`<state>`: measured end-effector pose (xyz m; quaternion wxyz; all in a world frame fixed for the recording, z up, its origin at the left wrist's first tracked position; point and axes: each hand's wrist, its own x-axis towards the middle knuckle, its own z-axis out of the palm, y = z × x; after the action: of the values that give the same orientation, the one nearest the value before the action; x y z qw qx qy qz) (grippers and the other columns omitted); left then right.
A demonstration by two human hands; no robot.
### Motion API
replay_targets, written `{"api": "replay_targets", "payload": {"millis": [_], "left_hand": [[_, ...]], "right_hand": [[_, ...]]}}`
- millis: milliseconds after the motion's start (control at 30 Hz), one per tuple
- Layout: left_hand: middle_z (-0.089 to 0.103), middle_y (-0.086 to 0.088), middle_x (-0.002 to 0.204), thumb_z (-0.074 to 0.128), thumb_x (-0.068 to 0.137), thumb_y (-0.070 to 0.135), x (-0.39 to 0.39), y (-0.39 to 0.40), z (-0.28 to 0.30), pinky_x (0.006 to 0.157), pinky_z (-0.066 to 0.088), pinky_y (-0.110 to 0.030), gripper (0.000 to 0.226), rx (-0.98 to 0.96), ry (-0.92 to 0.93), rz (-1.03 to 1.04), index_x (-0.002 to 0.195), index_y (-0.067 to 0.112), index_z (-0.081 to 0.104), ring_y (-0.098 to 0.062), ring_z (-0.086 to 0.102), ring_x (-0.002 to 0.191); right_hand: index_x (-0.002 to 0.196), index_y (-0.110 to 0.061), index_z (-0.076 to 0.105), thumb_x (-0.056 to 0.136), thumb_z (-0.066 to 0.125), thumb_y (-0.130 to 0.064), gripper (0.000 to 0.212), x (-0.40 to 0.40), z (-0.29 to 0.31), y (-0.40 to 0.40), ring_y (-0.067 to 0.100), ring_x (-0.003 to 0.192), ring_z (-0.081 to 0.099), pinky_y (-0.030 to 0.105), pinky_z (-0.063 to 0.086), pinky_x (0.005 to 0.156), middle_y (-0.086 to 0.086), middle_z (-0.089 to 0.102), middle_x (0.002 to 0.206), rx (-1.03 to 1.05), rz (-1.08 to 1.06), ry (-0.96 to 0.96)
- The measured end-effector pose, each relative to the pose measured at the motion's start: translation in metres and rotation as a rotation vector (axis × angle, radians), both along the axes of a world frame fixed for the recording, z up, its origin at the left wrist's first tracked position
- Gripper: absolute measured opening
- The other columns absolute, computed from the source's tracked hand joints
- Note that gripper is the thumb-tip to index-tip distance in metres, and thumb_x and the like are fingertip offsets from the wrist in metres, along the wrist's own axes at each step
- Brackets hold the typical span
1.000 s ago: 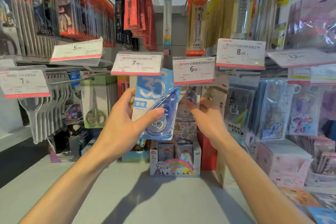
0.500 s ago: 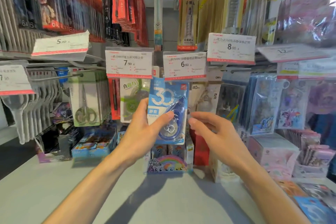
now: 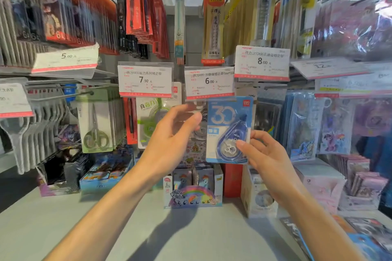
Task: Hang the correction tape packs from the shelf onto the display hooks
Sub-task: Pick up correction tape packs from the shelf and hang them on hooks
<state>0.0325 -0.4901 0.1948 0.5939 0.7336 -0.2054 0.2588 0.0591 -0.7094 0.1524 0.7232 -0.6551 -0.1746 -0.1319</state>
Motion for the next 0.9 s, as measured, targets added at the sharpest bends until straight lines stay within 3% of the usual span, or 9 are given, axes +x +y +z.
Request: {"api": "replay_targets", "payload": {"millis": [100,233,300,500,733,900], "left_hand": [[0.078,0.005,0.106,0.055,0.103,0.03,-0.015,-0.004,0.012,0.082,0.062,-0.035,0.017,-0.051,-0.039,-0.086,0.119,0.024,0.06,-0.019,0.076,0.09],[0.077,-0.009,0.103,0.056,0.101,0.03,-0.032,-0.005,0.026,0.068,0.06,-0.03,0.024,-0.093,-0.139,-0.166,0.122,0.017,0.058,-0.027,0.075,0.076],[0.077,-0.009,0.099,0.057,0.102,0.029,-0.036,-0.004,0.034,0.065,0.058,-0.028,0.025,-0.1,-0.159,-0.178,0.122,0.016,0.058,-0.025,0.074,0.072],[0.077,-0.004,0.089,0.054,0.101,0.026,-0.035,0.003,0.048,0.062,0.057,-0.029,0.02,-0.102,-0.176,-0.175,0.116,0.014,0.061,-0.022,0.071,0.067],[0.077,-0.005,0.088,0.055,0.098,0.028,-0.033,0.008,0.046,0.061,0.056,-0.027,0.018,-0.097,-0.167,-0.172,0.111,0.019,0.063,-0.021,0.071,0.067],[0.078,-0.005,0.087,0.056,0.097,0.027,-0.032,0.015,0.044,0.061,0.056,-0.026,0.018,-0.105,-0.154,-0.172,0.112,0.018,0.063,-0.021,0.071,0.066]], "right_hand": [[0.118,-0.01,0.06,0.094,0.071,-0.016,0.028,-0.002,0.002,-0.004,0.02,0.099,0.078,0.027,0.062,0.083,0.004,0.081,0.106,0.011,-0.003,-0.013],[0.121,-0.012,0.059,0.096,0.07,-0.017,0.028,-0.005,0.004,-0.005,0.02,0.1,0.078,0.031,0.061,0.087,0.002,0.081,0.109,-0.008,0.005,-0.04],[0.12,-0.012,0.059,0.095,0.07,-0.016,0.027,-0.005,0.007,-0.002,0.019,0.101,0.077,0.031,0.061,0.088,0.002,0.08,0.109,-0.014,0.014,-0.066],[0.119,-0.022,0.059,0.097,0.069,-0.015,0.025,-0.002,0.023,0.015,0.008,0.096,0.077,0.014,0.056,0.073,-0.006,0.081,0.105,-0.055,0.026,-0.145],[0.122,-0.023,0.06,0.096,0.072,-0.022,0.028,0.005,0.036,0.029,0.002,0.094,0.076,0.011,0.055,0.075,-0.012,0.081,0.101,-0.068,-0.008,-0.161],[0.12,-0.028,0.061,0.095,0.073,-0.026,0.028,0.008,0.031,0.033,0.004,0.094,0.076,0.017,0.056,0.077,-0.013,0.081,0.1,-0.079,-0.031,-0.158]]}}
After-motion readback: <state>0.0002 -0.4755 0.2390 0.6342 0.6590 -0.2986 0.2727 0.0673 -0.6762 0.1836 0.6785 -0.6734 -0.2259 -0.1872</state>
